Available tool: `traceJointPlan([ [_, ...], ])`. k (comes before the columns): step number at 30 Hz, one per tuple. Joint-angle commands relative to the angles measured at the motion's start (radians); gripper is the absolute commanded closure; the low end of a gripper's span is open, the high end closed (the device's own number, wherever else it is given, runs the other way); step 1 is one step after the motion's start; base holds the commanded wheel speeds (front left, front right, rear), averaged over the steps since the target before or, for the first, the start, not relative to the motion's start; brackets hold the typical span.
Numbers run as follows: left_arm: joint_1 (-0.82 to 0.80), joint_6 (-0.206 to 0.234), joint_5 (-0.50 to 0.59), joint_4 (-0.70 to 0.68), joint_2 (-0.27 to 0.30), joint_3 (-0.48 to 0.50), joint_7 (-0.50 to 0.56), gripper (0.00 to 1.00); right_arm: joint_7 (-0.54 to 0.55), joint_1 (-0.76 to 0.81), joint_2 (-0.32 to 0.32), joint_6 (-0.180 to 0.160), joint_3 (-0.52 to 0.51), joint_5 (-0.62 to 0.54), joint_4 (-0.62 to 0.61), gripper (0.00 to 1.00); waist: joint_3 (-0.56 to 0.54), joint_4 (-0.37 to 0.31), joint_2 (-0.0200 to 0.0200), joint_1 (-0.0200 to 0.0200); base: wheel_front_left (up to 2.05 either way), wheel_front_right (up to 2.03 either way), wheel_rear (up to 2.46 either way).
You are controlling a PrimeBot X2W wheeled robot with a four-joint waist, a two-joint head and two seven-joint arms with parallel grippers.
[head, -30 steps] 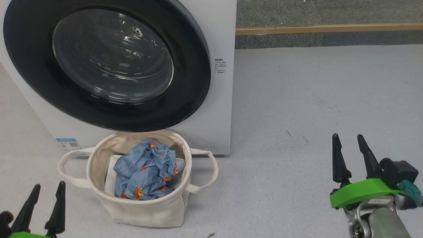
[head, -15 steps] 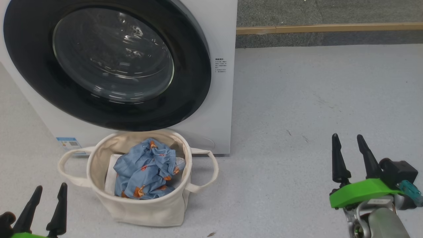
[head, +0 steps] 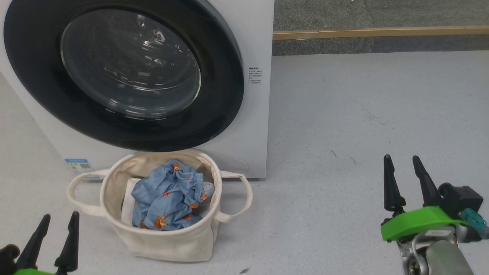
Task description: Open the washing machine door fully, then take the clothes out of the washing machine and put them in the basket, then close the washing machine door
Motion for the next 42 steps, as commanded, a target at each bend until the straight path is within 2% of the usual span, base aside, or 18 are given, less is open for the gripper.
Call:
traceJointPlan([
  [1, -0.051, -0.006, 0.001, -0.028, 0.046, 0.039, -0.012, 0.0, -0.012, -0.016, 0.003, 0.0, 0.023, -0.002, -0.034, 0.0, 0.0, 0.0, -0.0001, 0.0, 0.0, 0.0, 0.0],
  [4, -0.049, -0.006, 0.0, -0.031, 0.05, 0.029, -0.012, 0.0, -0.012, -0.015, 0.003, 0.0, 0.026, -0.004, -0.031, 0.0, 0.001, 0.0, -0.0001, 0.0, 0.0, 0.0, 0.0],
  [5, 0.0, 0.0, 0.001, -0.003, 0.007, -0.019, 0.0, 1.0, 0.0, 0.001, 0.0, 0.0, 0.001, 0.0, 0.001, 1.0, 0.001, 0.0, -0.0001, 0.0, 0.0, 0.0, 0.0],
  [10, 0.035, 0.002, 0.001, 0.058, -0.063, -0.053, 0.003, 1.0, 0.002, 0.054, 0.007, 0.0, 0.001, 0.001, 0.083, 1.0, 0.002, 0.0, -0.0001, 0.0, 0.0, 0.0, 0.0],
  [17, 0.031, 0.001, -0.053, 0.05, -0.082, -0.038, 0.024, 1.0, 0.026, 0.054, 0.007, 0.0, -0.005, 0.078, 0.076, 1.0, 0.002, 0.007, -0.0001, 0.0023, 0.0, 0.0, 0.0],
  [22, 0.026, 0.001, -0.092, 0.045, -0.096, -0.028, 0.038, 1.0, 0.039, 0.057, 0.006, 0.0, -0.005, 0.135, 0.068, 1.0, 0.005, 0.012, -0.0001, 0.0001, 0.0, 0.0, 0.0],
  [42, 0.009, 0.0, -0.249, 0.023, -0.152, 0.012, 0.095, 1.0, 0.095, 0.063, 0.006, 0.0, -0.01, 0.36, 0.04, 1.0, 0.013, 0.031, -0.0001, 0.0, 0.0, 0.0, 0.0],
])
